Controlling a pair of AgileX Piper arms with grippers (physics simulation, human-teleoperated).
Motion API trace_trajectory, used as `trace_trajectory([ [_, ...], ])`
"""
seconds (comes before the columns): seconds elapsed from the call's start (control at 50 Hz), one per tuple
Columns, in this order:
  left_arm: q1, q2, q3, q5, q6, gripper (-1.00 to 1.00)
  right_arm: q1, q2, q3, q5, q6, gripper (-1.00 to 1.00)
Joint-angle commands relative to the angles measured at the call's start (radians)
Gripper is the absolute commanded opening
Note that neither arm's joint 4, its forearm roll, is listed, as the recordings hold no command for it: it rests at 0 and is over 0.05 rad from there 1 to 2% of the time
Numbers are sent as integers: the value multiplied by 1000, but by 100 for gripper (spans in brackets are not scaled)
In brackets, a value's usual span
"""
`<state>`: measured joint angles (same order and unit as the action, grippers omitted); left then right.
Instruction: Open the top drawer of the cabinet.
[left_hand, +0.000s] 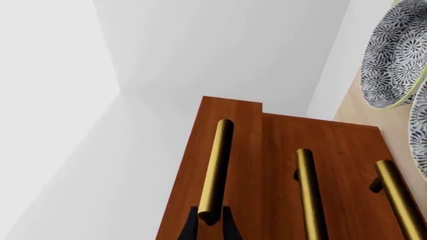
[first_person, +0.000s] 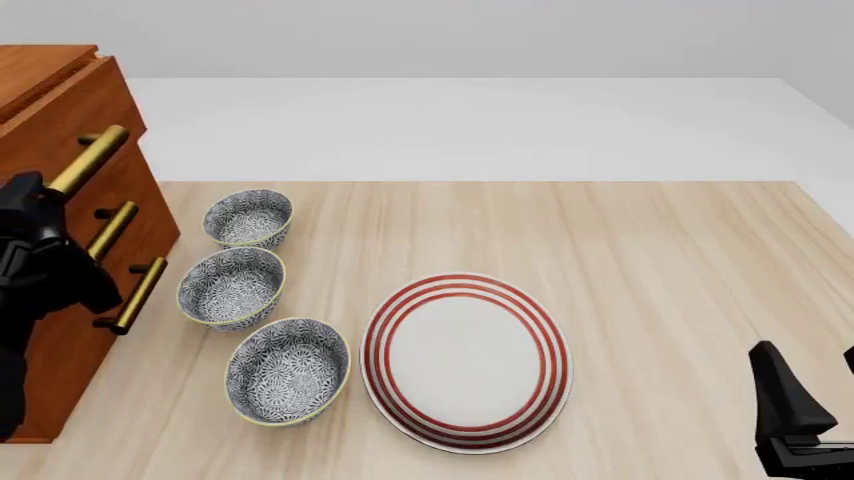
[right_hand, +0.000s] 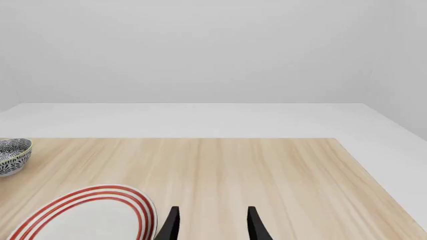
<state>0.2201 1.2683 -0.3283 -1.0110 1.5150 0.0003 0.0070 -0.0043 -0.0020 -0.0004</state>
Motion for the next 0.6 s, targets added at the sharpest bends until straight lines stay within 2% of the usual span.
trace_trajectory([
  [0.02, -115, 56, -27, 72, 5, -100, 0, 0, 0, 0, 0, 100],
  [0.6, -167, 81, -50, 79, 1, -100, 0, 0, 0, 0, 0, 100],
])
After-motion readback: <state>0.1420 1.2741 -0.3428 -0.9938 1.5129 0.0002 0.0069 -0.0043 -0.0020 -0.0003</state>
